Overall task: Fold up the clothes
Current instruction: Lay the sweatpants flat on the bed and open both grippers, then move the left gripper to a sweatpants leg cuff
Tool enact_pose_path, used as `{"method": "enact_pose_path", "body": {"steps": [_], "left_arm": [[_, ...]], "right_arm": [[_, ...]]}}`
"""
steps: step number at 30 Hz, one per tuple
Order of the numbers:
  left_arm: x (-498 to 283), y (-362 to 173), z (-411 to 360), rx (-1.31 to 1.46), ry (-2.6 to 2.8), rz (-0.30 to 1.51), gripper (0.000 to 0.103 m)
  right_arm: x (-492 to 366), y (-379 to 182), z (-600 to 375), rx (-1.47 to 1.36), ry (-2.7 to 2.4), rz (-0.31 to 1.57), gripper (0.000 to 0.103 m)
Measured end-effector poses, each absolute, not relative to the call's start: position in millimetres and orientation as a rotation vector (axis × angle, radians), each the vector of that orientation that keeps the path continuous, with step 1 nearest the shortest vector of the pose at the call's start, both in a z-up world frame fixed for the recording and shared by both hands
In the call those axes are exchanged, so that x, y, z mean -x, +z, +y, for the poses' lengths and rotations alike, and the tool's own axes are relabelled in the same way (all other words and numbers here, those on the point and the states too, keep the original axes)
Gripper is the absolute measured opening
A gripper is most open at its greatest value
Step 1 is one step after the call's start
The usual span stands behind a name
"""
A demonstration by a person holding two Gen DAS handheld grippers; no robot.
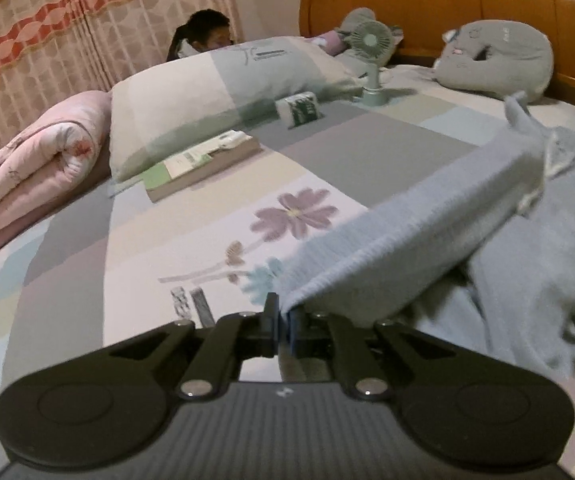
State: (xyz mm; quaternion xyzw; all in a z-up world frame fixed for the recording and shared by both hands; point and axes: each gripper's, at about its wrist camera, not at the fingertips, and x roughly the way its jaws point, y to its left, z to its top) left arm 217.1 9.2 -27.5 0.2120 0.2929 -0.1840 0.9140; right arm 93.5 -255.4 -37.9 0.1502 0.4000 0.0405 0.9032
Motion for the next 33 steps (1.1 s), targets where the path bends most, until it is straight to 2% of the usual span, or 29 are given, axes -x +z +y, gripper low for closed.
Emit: {"method": "enact_pose_path", "body": {"steps": [16, 27, 30, 33], "left_arm": [[-380, -9, -8, -0.439, -0.211, 0.678, 0.003], [-470, -29, -43, -0.454, -0.119, 0.694, 0.005], [-477, -43, -49, -0.479, -0.114, 0.718, 0.012], [-476, -55, -50, -0.495, -0.122, 0.745, 0.012]], "right_arm": [[-117, -48, -311, -0.367, 0.042, 0.782, 0.079], [-153, -63, -337, -0.414, 0.033, 0.748, 0.079], [-158, -71, -340, -0.423, 0.028, 0.759, 0.079], [-161, -77, -341, -0.430, 0.033, 0.778, 0.079]]}}
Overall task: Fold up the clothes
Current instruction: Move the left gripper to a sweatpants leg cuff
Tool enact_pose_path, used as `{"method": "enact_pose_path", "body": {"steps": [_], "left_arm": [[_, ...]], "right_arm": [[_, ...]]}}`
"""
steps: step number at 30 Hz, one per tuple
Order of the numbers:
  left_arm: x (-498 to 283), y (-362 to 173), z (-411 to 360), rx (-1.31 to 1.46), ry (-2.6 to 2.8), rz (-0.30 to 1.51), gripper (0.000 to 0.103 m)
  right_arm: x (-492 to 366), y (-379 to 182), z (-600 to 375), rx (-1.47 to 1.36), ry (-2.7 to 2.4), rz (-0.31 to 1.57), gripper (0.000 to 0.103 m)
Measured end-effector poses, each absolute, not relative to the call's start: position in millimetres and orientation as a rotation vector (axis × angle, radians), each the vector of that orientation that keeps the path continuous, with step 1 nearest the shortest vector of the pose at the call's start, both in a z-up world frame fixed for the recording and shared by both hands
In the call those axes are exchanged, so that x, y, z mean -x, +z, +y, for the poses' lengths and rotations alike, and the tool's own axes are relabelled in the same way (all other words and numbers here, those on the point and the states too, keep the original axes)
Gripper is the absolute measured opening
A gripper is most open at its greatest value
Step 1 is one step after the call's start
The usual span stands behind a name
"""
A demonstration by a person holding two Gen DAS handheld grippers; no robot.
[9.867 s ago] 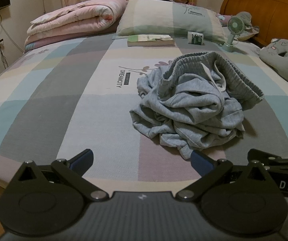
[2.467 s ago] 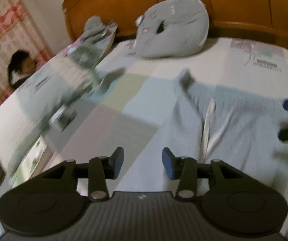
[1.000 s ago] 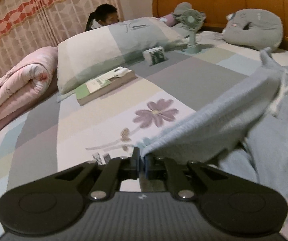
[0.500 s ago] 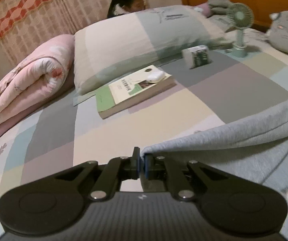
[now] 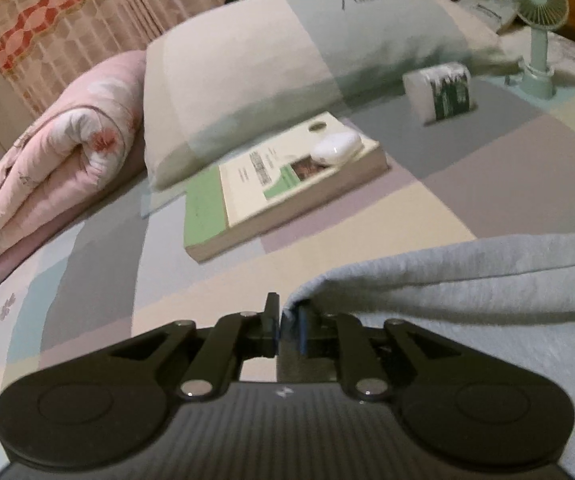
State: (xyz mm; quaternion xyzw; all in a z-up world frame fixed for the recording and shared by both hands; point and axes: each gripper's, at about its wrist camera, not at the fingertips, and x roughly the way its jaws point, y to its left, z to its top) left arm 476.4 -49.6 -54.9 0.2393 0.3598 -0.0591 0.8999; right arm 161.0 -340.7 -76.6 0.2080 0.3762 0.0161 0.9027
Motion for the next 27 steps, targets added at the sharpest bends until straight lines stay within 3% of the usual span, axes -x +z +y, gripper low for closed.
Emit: {"method": "enact_pose_path", "body": {"steps": [5, 11, 15, 18, 23, 27], "left_arm": [[-452, -54, -37, -0.479, -0.158, 0.778, 0.016], [-386, -35, -14, -0.392, -0.235, 0.808, 0.026], [-331, -33, -7, -0.350, -0.297, 0.848, 0.027], [-290, -39, 4, -0.266, -0.335, 0.883, 0.028], [-240, -59, 20, -0.119, -0.328, 0.951, 0.045], [-214, -77, 33, 0.023, -0.308, 1.005, 0.044]], "right_arm": [[-153, -70, -331, -0.424, 0.055, 0.781, 0.080], [-129, -53, -313, -0.420, 0.103, 0.764, 0.085], [-113, -41, -301, -0.417, 0.135, 0.752, 0.086], [-98, -36, -287, -0.411, 0.165, 0.753, 0.087], [-75, -31, -273, -0.405, 0.186, 0.751, 0.088], [-62, -28, -270, -0.395, 0.185, 0.745, 0.089]]}}
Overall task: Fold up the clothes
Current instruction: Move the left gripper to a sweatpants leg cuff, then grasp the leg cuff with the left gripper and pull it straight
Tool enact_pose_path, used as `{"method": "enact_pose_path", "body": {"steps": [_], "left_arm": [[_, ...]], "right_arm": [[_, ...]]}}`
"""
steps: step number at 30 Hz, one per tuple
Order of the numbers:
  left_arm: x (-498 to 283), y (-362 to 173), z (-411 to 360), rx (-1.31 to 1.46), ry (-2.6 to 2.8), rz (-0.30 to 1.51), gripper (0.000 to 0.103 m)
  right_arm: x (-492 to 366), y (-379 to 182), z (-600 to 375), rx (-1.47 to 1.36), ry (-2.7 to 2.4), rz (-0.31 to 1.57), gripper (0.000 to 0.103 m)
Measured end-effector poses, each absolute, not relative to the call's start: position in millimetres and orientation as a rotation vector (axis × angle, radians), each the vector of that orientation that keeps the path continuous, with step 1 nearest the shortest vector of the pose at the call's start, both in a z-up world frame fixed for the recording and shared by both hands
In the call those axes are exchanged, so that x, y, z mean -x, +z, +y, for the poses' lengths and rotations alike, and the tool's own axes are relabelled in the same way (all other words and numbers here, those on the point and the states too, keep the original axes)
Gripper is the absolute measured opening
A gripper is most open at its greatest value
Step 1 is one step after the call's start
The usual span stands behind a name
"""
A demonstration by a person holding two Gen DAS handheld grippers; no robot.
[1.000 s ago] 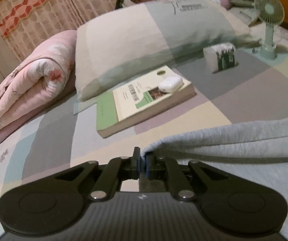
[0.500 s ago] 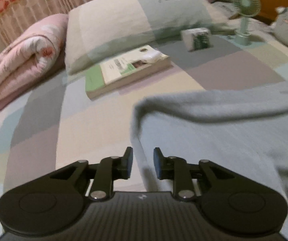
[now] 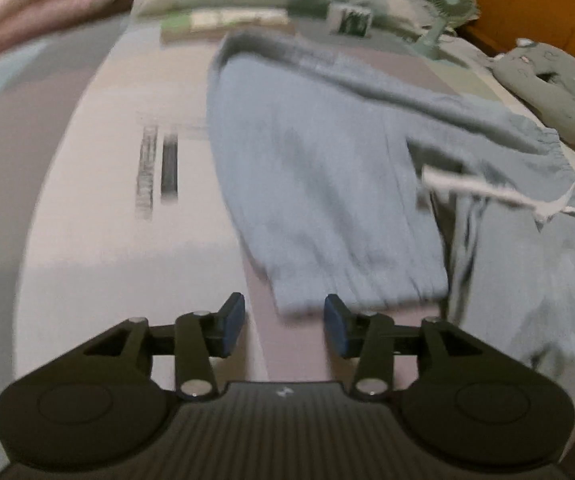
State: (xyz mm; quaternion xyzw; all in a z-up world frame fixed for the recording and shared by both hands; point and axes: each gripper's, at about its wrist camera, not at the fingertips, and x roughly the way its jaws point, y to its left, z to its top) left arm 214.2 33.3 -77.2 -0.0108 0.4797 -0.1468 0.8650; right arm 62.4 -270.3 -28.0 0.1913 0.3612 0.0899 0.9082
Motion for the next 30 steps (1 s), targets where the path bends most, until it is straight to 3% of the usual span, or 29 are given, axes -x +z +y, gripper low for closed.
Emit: {"method": "enact_pose_path", "body": {"steps": [8, 20, 26, 30], "left_arm": [[-204, -94, 48, 0.378, -0.372, 1.028, 0.044], [-236, -118, 48, 0.601, -0.390, 0.894, 0.045], [-245, -135, 61, 0.793, -0.326, 0.822, 0.039], [-234, -135, 48, 0.768, -0.331, 0.808, 0.039]], "right_arm": [[-60, -35, -277, -0.421, 0.168, 0.761, 0.089], [-80, -56, -276, -0.419, 0.145, 0.809, 0.089], [-83, -62, -274, -0.418, 0.147, 0.825, 0.089], [-85, -65, -274, -0.420, 0.146, 0.833, 0.089]]}}
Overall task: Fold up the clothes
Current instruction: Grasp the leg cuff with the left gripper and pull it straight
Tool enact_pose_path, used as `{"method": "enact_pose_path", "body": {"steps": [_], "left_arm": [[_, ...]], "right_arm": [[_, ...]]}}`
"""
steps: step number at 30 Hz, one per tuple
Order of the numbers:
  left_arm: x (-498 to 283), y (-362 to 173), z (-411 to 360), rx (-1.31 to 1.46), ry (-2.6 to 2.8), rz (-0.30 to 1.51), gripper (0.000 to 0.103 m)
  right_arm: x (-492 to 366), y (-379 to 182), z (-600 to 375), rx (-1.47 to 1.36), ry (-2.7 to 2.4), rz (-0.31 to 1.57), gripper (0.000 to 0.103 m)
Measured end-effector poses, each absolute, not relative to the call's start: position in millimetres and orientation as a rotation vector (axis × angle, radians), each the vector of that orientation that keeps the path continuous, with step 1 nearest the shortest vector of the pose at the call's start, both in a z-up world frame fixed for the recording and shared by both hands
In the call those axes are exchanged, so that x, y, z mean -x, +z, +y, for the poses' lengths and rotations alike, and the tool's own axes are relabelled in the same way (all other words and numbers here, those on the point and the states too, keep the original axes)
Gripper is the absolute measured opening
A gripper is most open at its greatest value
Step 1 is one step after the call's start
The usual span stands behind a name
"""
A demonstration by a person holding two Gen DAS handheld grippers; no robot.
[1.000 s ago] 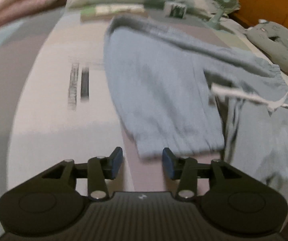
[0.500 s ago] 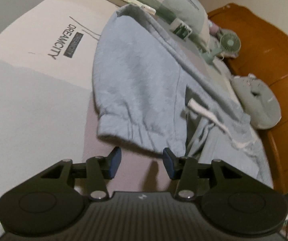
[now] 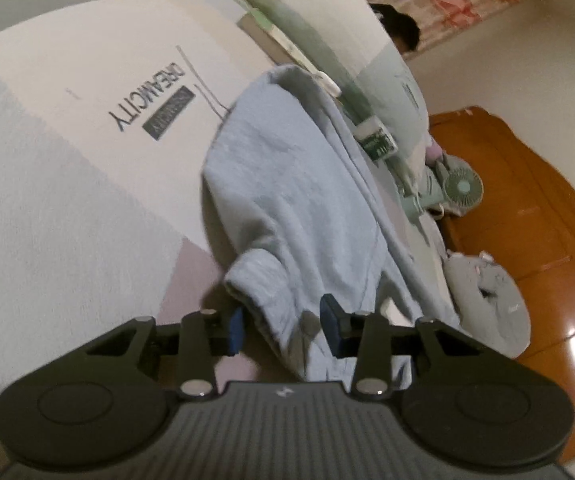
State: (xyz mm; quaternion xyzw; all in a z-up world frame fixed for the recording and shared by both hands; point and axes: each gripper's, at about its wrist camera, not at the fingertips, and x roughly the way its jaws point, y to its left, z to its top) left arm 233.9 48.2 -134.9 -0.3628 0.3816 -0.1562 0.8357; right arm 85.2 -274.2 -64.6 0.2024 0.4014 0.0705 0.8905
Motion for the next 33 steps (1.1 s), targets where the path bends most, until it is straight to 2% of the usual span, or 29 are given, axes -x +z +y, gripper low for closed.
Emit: {"method": "enact_pose_path", "body": {"steps": [5, 6, 7, 8, 10, 22, 33], "left_arm": [[-245, -136, 36, 0.747, -0.332, 0.782, 0.037], [-246, -134, 35, 0.725, -0.322, 0.785, 0.032], [-247, -131, 35, 0.700, -0.312, 0.789, 0.018], [-248, -129, 35, 0.675, -0.301, 0.793, 0.013], [-250, -124, 35, 0.625, -0.279, 0.800, 0.011], [-285, -60, 104, 0.248, -0.060, 0.730, 0.010], [-355, -19, 151, 0.085, 0.132, 0.706, 0.010]], "right_arm": [[-88, -69, -273, -0.430, 0.144, 0.848, 0.089], [-88, -69, -272, -0.430, 0.145, 0.850, 0.089], [-88, -69, -271, -0.427, 0.145, 0.851, 0.089], [-87, -68, -270, -0.422, 0.146, 0.850, 0.089], [-84, -66, -271, -0.409, 0.144, 0.844, 0.089], [-85, -50, -281, -0.352, 0.127, 0.802, 0.089], [-106, -57, -281, -0.322, 0.112, 0.822, 0.089]]}}
